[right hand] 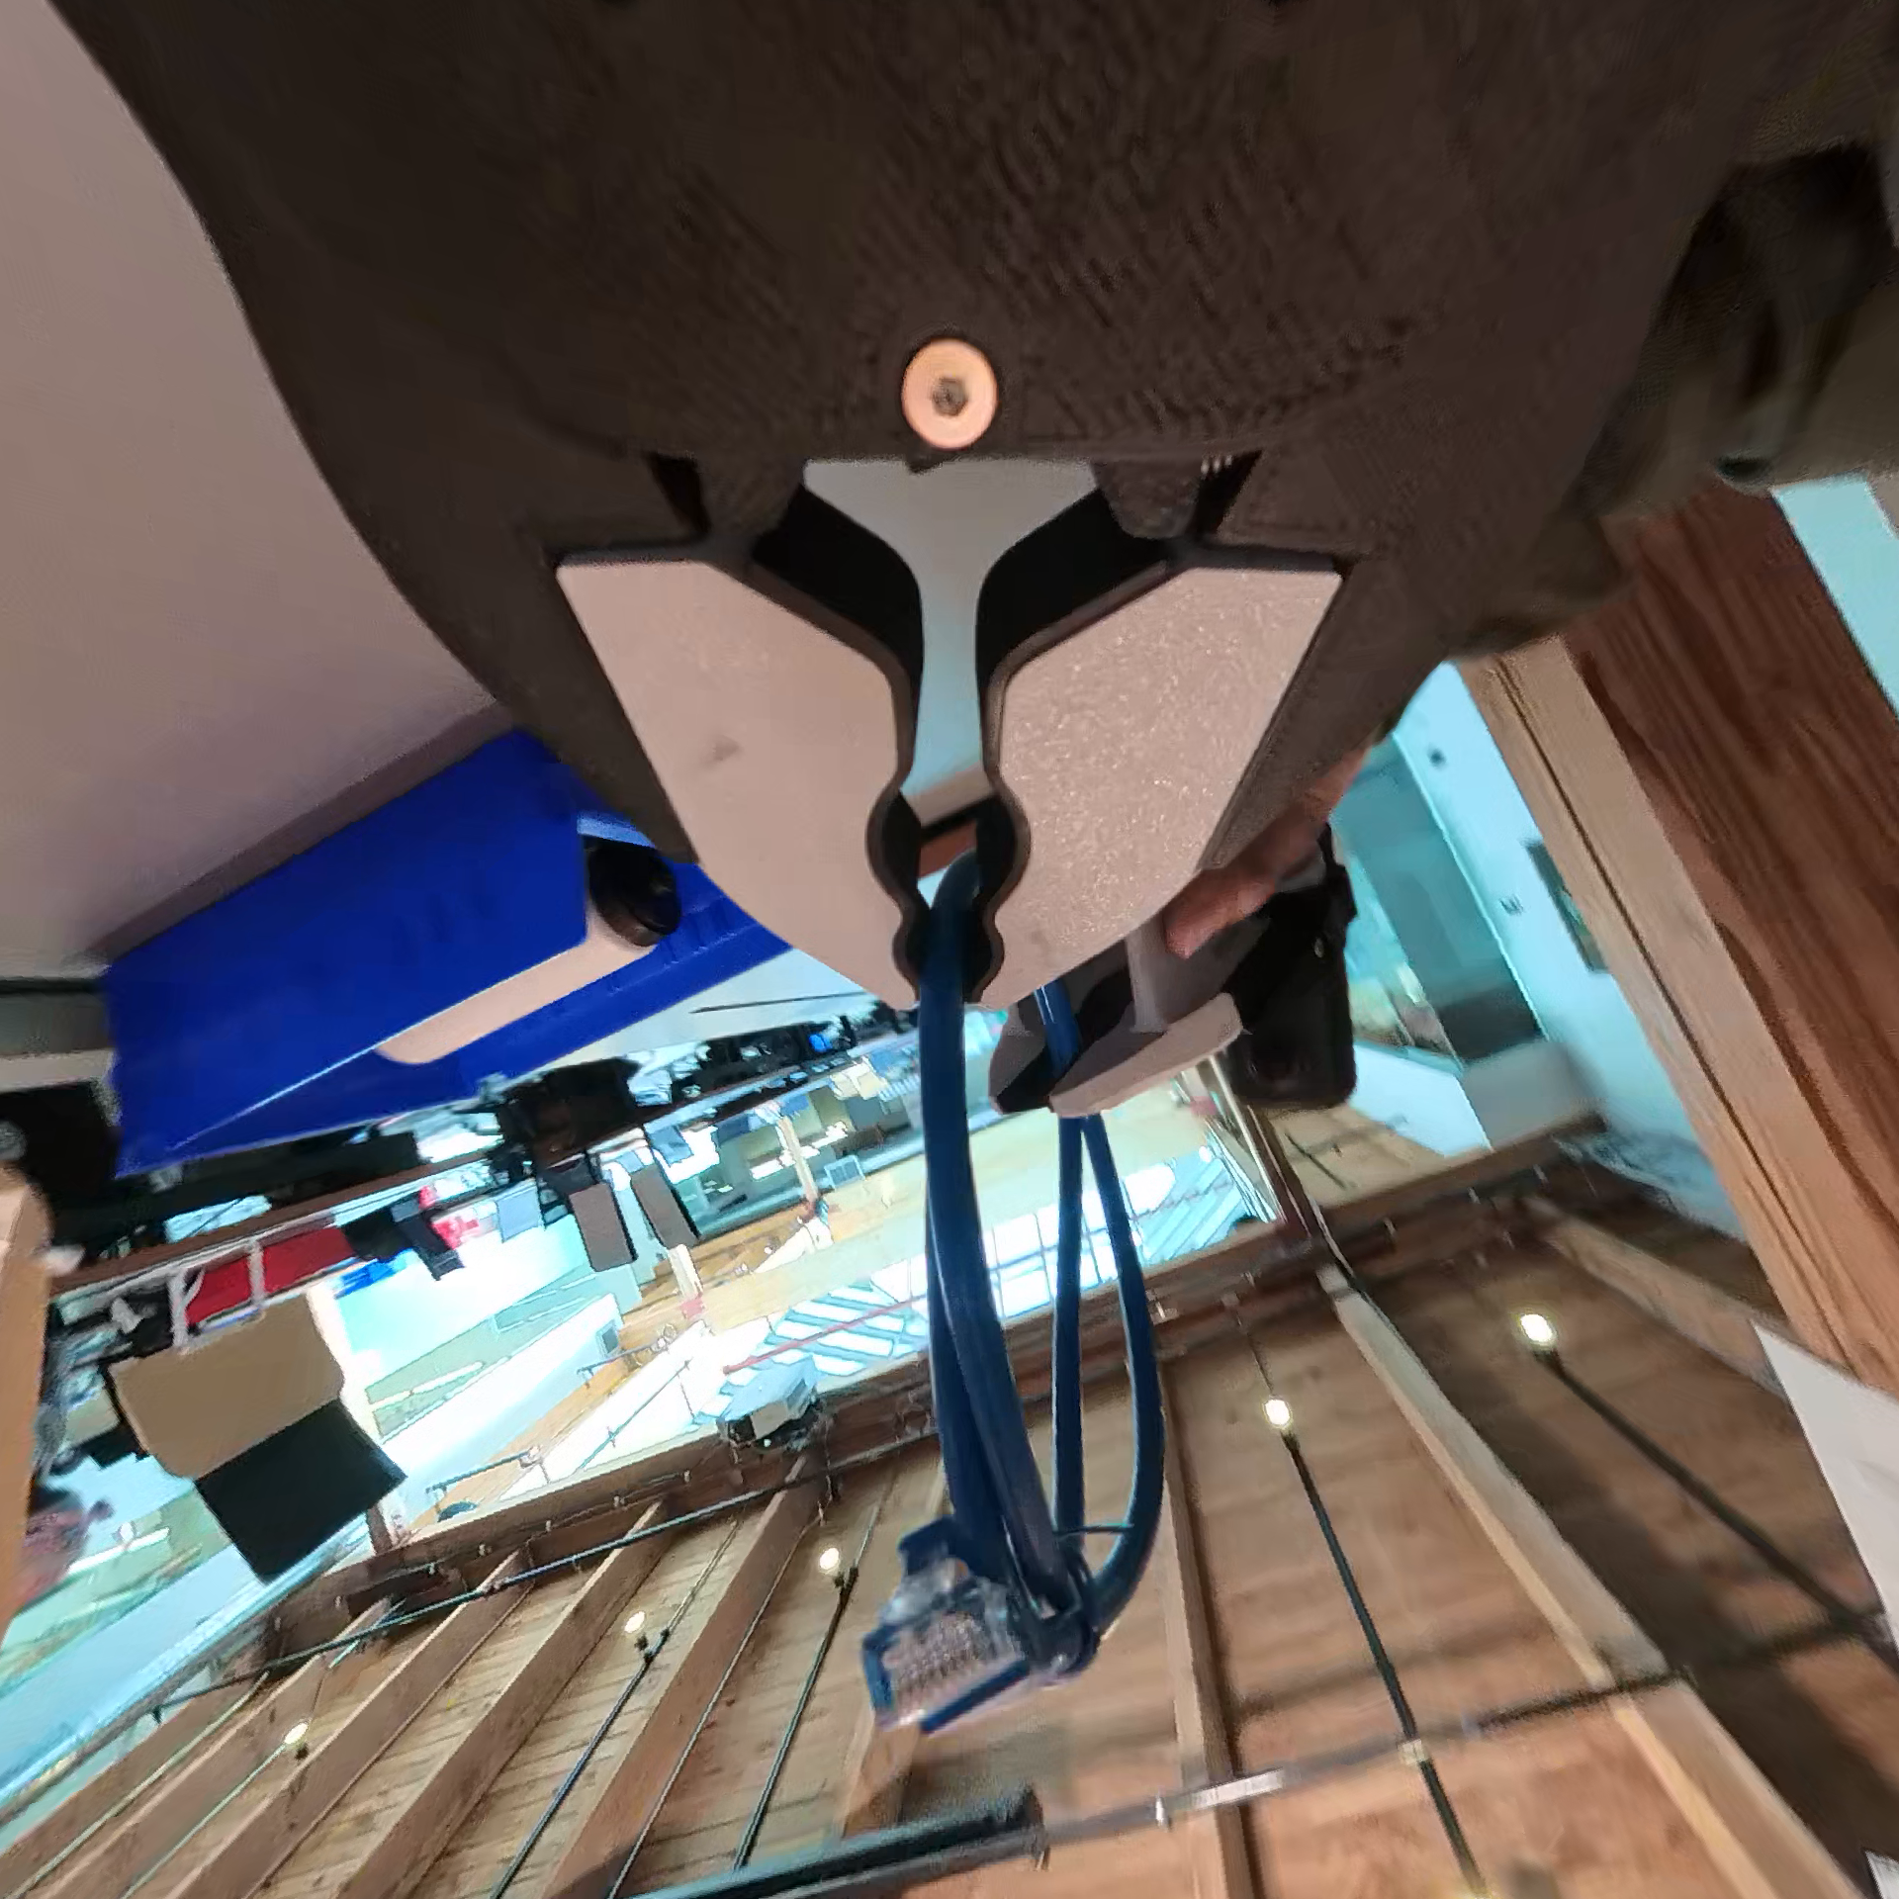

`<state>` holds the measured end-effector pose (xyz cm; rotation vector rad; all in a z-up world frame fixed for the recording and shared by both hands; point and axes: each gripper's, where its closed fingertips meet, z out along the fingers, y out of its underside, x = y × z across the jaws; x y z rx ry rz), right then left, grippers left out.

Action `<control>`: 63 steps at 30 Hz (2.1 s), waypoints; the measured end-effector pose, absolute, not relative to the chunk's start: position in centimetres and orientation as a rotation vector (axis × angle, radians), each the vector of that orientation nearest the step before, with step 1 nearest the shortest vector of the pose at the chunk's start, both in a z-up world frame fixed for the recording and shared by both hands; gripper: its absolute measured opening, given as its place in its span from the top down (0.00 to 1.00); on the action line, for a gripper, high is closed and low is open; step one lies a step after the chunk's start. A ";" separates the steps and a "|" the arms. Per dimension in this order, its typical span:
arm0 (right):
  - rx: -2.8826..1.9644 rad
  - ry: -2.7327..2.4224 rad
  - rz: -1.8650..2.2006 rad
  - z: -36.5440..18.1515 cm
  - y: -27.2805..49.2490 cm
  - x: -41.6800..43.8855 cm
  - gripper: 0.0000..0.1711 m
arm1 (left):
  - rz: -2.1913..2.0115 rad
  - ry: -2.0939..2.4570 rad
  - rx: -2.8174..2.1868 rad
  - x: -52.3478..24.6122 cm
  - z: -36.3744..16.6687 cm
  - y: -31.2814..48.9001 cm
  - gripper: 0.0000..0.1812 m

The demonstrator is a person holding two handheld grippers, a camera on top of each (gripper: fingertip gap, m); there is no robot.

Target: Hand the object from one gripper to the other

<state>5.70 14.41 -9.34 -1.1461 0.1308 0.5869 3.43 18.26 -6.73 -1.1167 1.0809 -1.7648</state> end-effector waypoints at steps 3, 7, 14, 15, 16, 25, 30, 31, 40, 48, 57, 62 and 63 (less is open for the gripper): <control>-1.250 0.061 0.379 -9.1 13.9 7.3 0.97 | -1.663 1.153 -1.090 3.3 -6.5 18.6 0.83; -1.496 -0.052 -0.001 -9.3 13.1 9.9 0.97 | -1.172 1.205 -0.978 2.2 -5.4 21.1 0.72; -1.660 -0.364 -0.621 -7.7 10.6 11.0 0.97 | -0.878 1.475 -0.735 1.9 -5.7 17.1 0.70; -1.653 -0.422 -0.700 -7.5 10.5 10.6 0.97 | -0.829 1.509 -0.740 2.2 -6.5 17.1 0.69; -1.647 -0.496 -0.761 -7.5 10.4 10.1 0.97 | -0.771 1.527 -0.736 2.5 -7.1 17.3 0.68; -1.638 -0.636 -0.694 -8.6 11.3 7.6 0.94 | -0.734 1.657 -0.660 3.6 -10.3 16.2 0.93; -1.808 -0.501 -0.386 -11.2 11.2 8.2 0.72 | -0.646 1.528 -0.603 4.0 -9.2 17.2 0.94; -1.824 -0.433 -0.301 -11.4 11.2 8.4 0.65 | -0.587 1.475 -0.581 3.9 -8.8 17.8 0.94; -1.369 0.313 1.154 -8.6 10.7 9.0 0.65 | -0.166 1.146 -0.070 1.5 -5.6 15.6 0.95; -1.239 0.363 1.458 -9.4 11.4 8.3 0.72 | 0.016 1.087 0.209 1.2 -6.8 12.1 0.95; -1.154 0.371 1.501 -8.4 10.7 9.2 0.67 | 0.035 1.129 0.274 1.5 -8.2 11.7 0.95; -1.256 0.379 1.397 -9.5 11.1 9.3 0.70 | 0.051 1.168 0.310 2.1 -9.4 11.4 0.95; -1.268 0.368 1.370 -9.6 11.0 9.4 0.80 | 0.047 1.169 0.309 2.1 -9.5 11.4 0.95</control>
